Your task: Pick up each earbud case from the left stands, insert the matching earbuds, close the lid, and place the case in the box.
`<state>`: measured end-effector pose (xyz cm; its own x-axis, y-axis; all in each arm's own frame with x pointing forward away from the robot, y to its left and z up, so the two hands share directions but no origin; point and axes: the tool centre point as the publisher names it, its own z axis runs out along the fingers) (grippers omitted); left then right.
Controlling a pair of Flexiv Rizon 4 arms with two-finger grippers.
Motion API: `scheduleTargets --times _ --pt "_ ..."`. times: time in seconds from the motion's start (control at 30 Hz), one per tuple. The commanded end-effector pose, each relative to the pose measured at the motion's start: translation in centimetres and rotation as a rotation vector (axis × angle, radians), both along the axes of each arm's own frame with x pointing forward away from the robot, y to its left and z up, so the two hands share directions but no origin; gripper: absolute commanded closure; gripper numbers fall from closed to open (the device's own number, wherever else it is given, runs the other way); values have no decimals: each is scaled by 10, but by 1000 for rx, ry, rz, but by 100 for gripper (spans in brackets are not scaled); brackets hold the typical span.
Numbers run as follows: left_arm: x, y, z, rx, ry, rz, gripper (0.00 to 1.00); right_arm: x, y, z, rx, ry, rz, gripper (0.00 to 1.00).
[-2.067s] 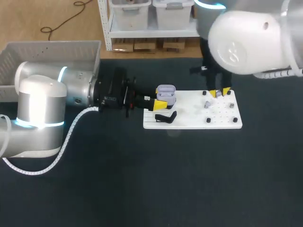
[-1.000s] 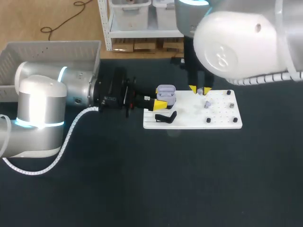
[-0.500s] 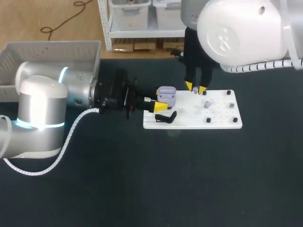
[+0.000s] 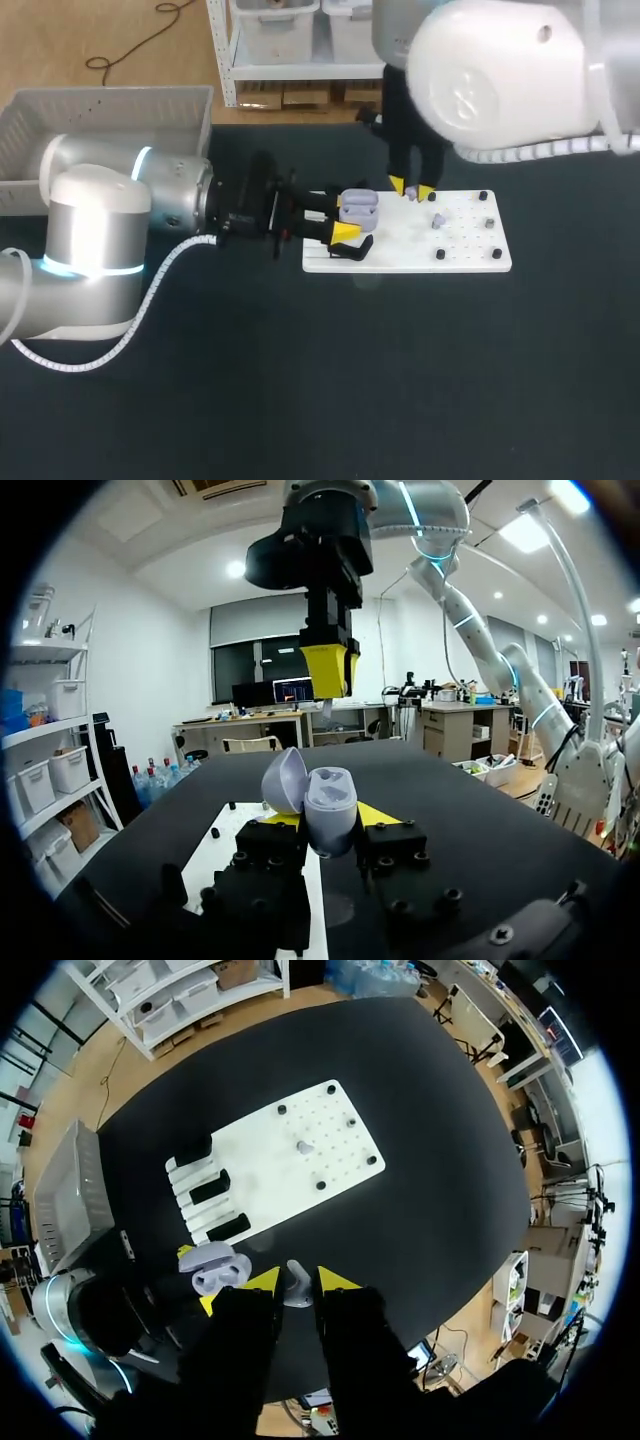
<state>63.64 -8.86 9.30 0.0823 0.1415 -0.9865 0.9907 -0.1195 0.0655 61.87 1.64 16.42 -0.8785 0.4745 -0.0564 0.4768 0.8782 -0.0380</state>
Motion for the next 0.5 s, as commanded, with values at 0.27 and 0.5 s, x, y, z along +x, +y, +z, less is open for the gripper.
scheduleTargets --times 0.27,0.5 --pt "2 -5 -6 11 -34 0 100 1 32 -1 -136 40 -97 100" --pt "3 -7 -7 11 -40 -3 100 -1 40 -9 -173 52 -137 100"
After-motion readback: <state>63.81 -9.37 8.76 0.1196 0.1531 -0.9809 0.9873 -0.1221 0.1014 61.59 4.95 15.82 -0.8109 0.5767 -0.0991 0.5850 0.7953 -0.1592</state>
